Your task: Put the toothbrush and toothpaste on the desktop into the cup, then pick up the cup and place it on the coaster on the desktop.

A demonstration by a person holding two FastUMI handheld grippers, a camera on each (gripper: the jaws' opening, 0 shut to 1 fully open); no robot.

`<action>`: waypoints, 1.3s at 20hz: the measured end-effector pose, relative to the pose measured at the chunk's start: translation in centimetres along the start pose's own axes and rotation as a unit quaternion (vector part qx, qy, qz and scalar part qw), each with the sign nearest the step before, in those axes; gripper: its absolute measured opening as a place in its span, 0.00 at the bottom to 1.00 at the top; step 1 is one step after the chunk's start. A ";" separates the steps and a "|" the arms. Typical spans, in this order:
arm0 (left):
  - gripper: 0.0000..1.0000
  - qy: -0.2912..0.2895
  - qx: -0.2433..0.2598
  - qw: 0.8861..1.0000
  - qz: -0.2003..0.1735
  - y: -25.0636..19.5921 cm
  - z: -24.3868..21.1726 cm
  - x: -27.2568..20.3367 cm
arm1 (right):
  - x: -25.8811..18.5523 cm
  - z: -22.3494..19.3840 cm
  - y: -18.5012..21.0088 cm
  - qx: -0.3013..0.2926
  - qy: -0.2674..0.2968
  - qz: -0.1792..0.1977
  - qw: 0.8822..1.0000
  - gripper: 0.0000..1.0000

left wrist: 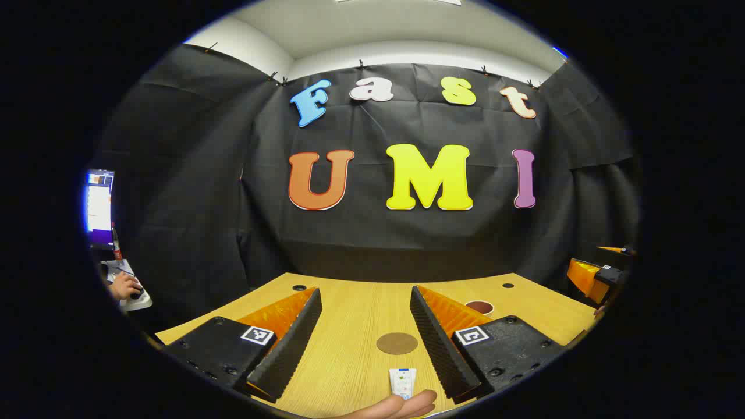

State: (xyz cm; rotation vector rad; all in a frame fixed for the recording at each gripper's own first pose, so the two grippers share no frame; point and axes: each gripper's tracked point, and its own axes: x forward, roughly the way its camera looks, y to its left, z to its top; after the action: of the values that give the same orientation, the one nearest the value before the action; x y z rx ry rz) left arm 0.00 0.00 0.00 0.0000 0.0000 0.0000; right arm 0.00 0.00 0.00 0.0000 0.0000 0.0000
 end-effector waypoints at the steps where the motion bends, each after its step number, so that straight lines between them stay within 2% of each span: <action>1: 0.97 -0.002 0.001 1.000 -0.004 -0.4 -0.1 0.0 | -0.1 0.2 -0.2 -0.001 -0.001 -0.003 1.000 0.95; 7: 0.97 0.002 0.003 1.000 -0.013 -1.0 -0.4 0.1 | 0.0 0.3 0.0 -0.003 -0.003 -0.002 1.000 0.95; 8: 0.97 0.006 0.001 1.000 -0.017 -1.2 -0.6 0.0 | 0.1 0.1 -0.1 0.000 0.000 -0.001 1.000 0.98; 15: 0.97 0.008 0.002 1.000 -0.024 -1.4 -0.8 0.0 | 0.4 -0.7 -0.1 -0.001 0.016 0.000 1.000 0.98; 17: 0.97 0.007 0.005 1.000 -0.023 -1.4 -0.8 0.1 | 0.5 -0.8 -0.3 -0.003 0.018 -0.001 1.000 0.95; 19: 0.97 0.007 0.008 1.000 -0.024 -1.4 -0.7 0.1 | 0.4 -0.9 -0.2 -0.004 0.019 -0.001 1.000 0.97; 26: 0.97 0.010 0.029 0.999 -0.024 -1.8 -1.2 0.3 | 1.3 -3.8 0.1 -0.005 0.050 0.002 0.999 0.95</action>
State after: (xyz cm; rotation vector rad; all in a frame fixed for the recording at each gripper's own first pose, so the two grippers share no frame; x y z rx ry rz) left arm 0.27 -1.82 -1.17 0.0578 0.0202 -0.0485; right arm 1.29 0.11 -3.82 -0.0091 0.0991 0.0032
